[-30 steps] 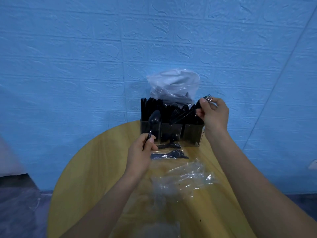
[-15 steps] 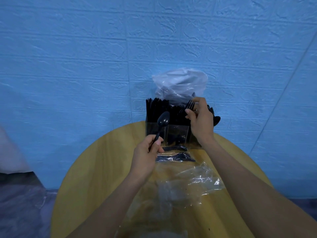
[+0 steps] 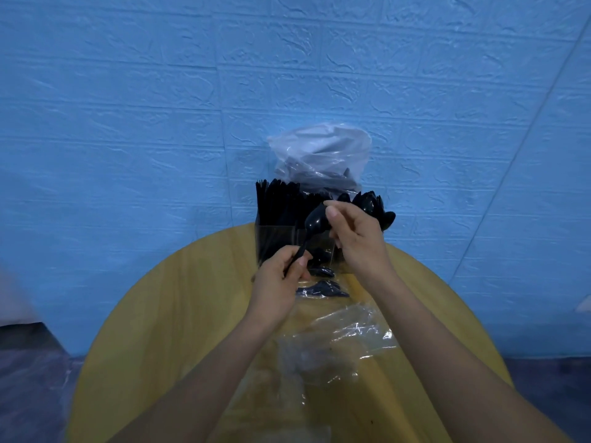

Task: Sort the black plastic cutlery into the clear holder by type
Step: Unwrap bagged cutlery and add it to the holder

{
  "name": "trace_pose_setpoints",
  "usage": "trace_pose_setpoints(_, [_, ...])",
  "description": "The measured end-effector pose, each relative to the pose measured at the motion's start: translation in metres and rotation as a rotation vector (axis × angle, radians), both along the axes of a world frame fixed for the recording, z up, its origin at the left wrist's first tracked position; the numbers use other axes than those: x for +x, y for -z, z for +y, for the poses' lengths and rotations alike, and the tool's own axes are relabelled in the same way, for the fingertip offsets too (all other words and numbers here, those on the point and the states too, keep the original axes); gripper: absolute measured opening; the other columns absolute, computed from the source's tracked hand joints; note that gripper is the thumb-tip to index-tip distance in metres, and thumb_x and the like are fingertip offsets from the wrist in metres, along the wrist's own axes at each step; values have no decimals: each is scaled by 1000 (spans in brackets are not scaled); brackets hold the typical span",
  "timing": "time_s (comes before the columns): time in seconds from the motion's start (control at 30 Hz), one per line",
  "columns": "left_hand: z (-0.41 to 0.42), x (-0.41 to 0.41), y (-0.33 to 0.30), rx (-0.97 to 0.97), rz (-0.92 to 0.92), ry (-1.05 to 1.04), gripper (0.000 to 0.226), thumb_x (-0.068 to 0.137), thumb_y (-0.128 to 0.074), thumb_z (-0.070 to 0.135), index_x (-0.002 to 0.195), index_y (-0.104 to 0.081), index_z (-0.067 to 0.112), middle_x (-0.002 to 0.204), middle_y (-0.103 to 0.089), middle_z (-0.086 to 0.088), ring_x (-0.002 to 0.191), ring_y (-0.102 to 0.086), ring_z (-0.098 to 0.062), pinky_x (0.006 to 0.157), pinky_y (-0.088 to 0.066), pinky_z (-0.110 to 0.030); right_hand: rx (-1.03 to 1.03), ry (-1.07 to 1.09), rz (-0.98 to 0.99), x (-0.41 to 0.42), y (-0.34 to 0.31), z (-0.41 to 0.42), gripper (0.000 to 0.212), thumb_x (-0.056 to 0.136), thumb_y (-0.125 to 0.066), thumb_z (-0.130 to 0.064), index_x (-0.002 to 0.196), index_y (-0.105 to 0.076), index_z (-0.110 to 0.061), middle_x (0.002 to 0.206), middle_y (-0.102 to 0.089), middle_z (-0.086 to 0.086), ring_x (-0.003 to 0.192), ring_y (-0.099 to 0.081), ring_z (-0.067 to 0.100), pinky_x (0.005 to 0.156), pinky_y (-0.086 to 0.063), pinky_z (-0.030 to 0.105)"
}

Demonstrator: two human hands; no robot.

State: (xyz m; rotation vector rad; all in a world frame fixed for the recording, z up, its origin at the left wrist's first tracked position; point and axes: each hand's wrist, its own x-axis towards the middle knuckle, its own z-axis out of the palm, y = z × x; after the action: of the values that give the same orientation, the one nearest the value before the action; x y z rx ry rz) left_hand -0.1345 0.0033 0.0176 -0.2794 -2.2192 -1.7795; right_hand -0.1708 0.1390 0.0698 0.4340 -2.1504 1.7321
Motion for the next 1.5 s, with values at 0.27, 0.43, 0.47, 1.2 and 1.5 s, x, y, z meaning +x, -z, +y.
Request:
trace_pose_setpoints(0.27, [41, -18, -13, -213, 75, 20, 20, 96, -51, 15, 113, -62, 19, 102, -61, 3, 88, -55, -4, 74, -41, -7, -205, 113, 23, 2, -30, 65, 18, 90, -56, 3, 90, -55, -15, 63, -55, 2, 45, -49, 1, 50, -40, 14])
trace_pose_setpoints(0.43, [46, -43, -12, -670, 240, -66, 40, 93, -55, 14, 132, -50, 17, 128, -46, 3, 116, -43, -12, 99, -35, -23, -122, 276, 242, -3, -43, 107, 27, 91, -54, 0, 89, -51, -27, 65, -64, -10, 54, -55, 4, 58, -44, 17])
trace_pose_setpoints(0.47, [48, -47, -12, -754, 275, -61, 43, 92, -55, 13, 134, -48, 17, 130, -45, 2, 119, -42, -14, 102, -34, -27, -101, 286, 283, -4, -44, 111, 27, 91, -54, -1, 89, -51, -27, 71, -63, -7, 57, -56, 5, 60, -44, 18])
trace_pose_setpoints(1.2, [55, -69, 0, -1020, 415, -67, 56, 87, -53, 5, 139, -42, 19, 136, -43, 2, 123, -41, -17, 107, -29, -30, 54, 271, 362, -30, -22, 106, 26, 93, -52, -6, 99, -50, -31, 84, -61, 4, 79, -63, 17, 75, -52, 34])
trace_pose_setpoints(1.5, [54, -68, -1, -1030, 407, -68, 57, 87, -52, 7, 141, -38, 20, 137, -40, 3, 125, -39, -15, 109, -27, -31, 119, 279, 443, -29, -12, 105, 22, 94, -50, -5, 103, -50, -26, 84, -59, -3, 80, -62, 15, 75, -51, 23])
